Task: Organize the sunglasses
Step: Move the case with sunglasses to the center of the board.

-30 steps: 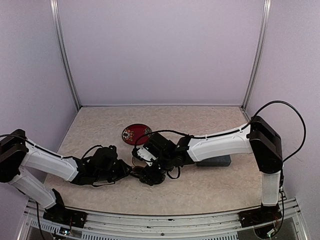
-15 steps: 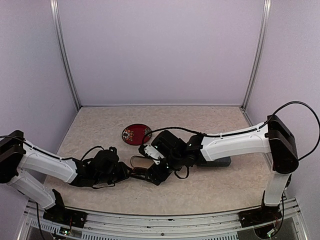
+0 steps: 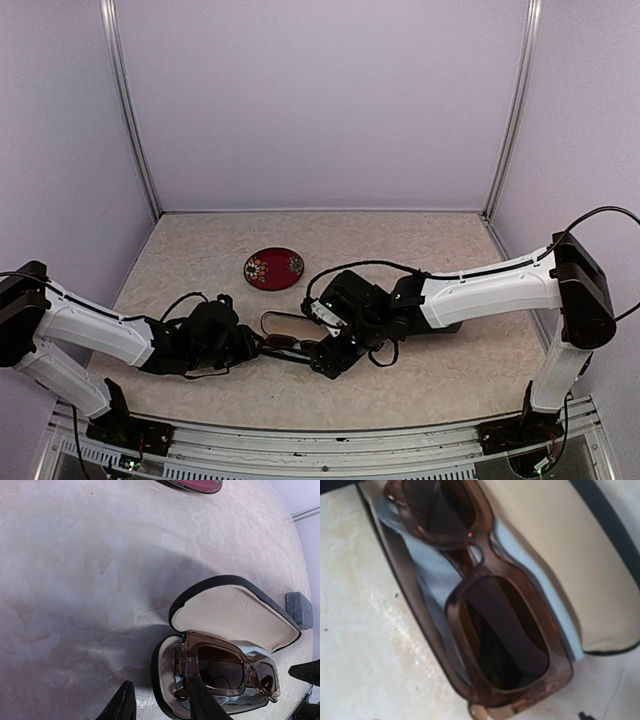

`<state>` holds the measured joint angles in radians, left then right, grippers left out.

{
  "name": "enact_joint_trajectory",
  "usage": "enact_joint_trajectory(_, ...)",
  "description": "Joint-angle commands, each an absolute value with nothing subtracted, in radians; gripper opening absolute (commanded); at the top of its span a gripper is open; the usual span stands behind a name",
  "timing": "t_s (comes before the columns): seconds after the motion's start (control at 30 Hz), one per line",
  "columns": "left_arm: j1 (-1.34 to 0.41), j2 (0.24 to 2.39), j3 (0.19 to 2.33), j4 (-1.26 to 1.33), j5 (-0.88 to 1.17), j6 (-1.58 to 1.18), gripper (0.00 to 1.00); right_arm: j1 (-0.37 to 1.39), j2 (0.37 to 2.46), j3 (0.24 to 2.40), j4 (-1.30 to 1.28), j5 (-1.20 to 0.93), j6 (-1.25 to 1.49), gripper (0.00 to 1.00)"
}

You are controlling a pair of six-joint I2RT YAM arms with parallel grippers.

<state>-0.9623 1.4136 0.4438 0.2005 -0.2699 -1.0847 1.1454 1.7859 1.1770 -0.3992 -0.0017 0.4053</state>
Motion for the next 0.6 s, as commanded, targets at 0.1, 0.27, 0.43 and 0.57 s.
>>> enact_joint_trajectory(0.1, -0.971, 1.393, 0.458, 0.18, -0.291, -1.078, 0.37, 1.159, 1.838, 1.204, -0.407, 0.004, 0.416, 0.81)
enact_joint_trajectory(0.27, -0.971, 1.384, 0.457, 0.176, -0.297, -1.078, 0.39, 1.16, 1.865, 1.23, -0.4, -0.016, 0.404, 0.77)
enact_joint_trajectory(0.43, -0.971, 1.381, 0.456, 0.174, -0.3, -1.08, 0.41, 1.162, 1.874, 1.239, -0.389, -0.031, 0.398, 0.75)
enact_joint_trajectory(0.57, -0.971, 1.379, 0.454, 0.175, -0.301, -1.078, 0.41, 1.164, 1.889, 1.249, -0.391, -0.032, 0.394, 0.75)
